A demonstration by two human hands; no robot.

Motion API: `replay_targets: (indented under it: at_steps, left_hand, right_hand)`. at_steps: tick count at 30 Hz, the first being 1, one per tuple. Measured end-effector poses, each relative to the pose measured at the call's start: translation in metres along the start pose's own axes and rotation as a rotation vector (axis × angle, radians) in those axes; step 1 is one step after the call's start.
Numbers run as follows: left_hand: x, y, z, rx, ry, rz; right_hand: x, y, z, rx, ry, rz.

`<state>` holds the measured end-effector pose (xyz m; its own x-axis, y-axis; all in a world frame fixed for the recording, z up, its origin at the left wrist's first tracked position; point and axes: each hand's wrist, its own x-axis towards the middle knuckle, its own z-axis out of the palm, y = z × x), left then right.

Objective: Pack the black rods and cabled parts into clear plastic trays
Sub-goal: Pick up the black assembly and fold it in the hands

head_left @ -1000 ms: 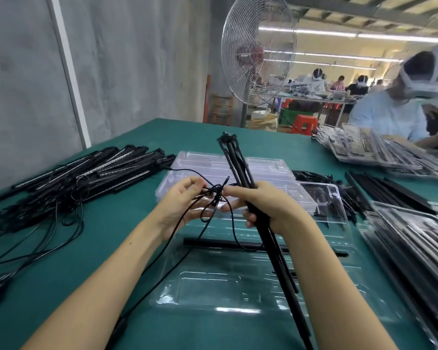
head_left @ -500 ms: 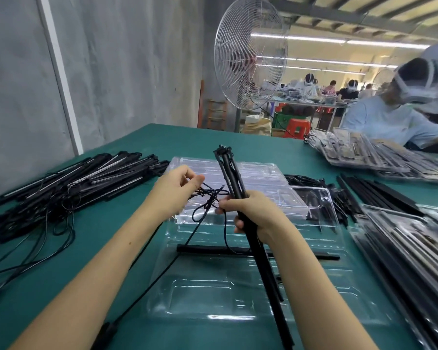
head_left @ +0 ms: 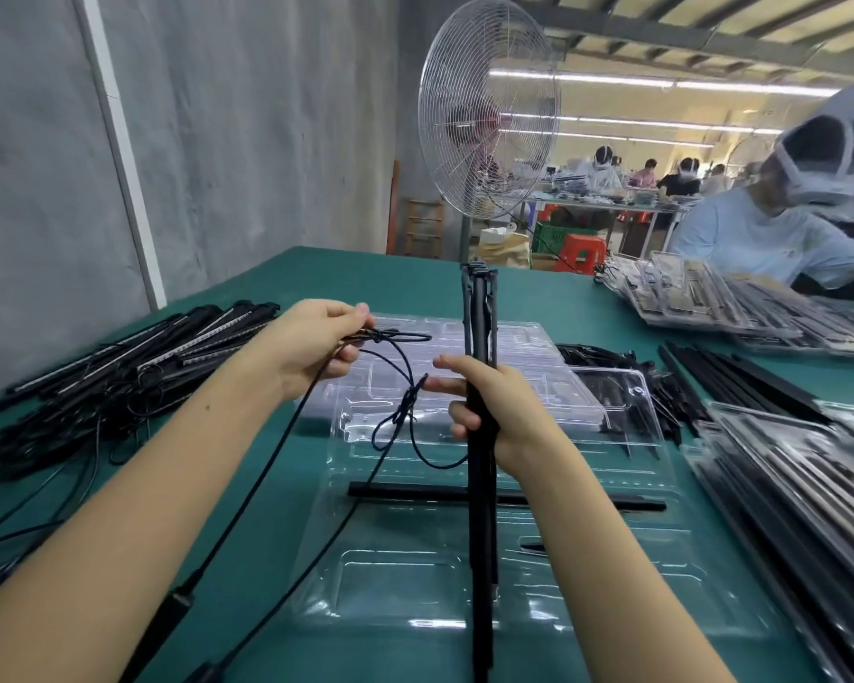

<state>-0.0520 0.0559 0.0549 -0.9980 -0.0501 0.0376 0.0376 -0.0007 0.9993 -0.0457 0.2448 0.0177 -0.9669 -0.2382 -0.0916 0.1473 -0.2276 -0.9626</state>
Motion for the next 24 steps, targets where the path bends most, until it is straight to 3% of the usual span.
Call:
replay_targets:
  at_steps: [6, 12, 14, 18, 22, 24]
  left_hand:
    - [0.000, -0.039, -0.048, 0.866, 0.121, 0.156]
    - [-0.008, -0.068, -0.045, 1.185, -0.008, 0.146]
    - [-0.011, -0.072, -0.033, 1.208, -0.025, 0.212]
    - [-0.013, -0.073, -0.006, 0.973, -0.063, 0.307]
    - [-0.015, -0.077, 0.016, 0.922, -0.171, 0.179]
    - [-0.015, -0.077, 0.022, 0.788, -0.204, 0.101]
  right_hand:
    - [-0.003, -0.013, -0.013, -0.018, -0.005, -0.054]
    - [-0.012, -0.029, -0.009, 0.118, 0.082, -0.219]
    - [-0.019, -0.038, -0.002, 0.210, 0.088, -0.325]
    - [-0.039, -0.061, 0.003, 0.338, 0.088, -0.574]
    - [-0.057, -0.076, -0.002, 0.456, 0.091, -0.694]
    - [-0.063, -0.081, -0.005, 0.469, 0.107, -0.727]
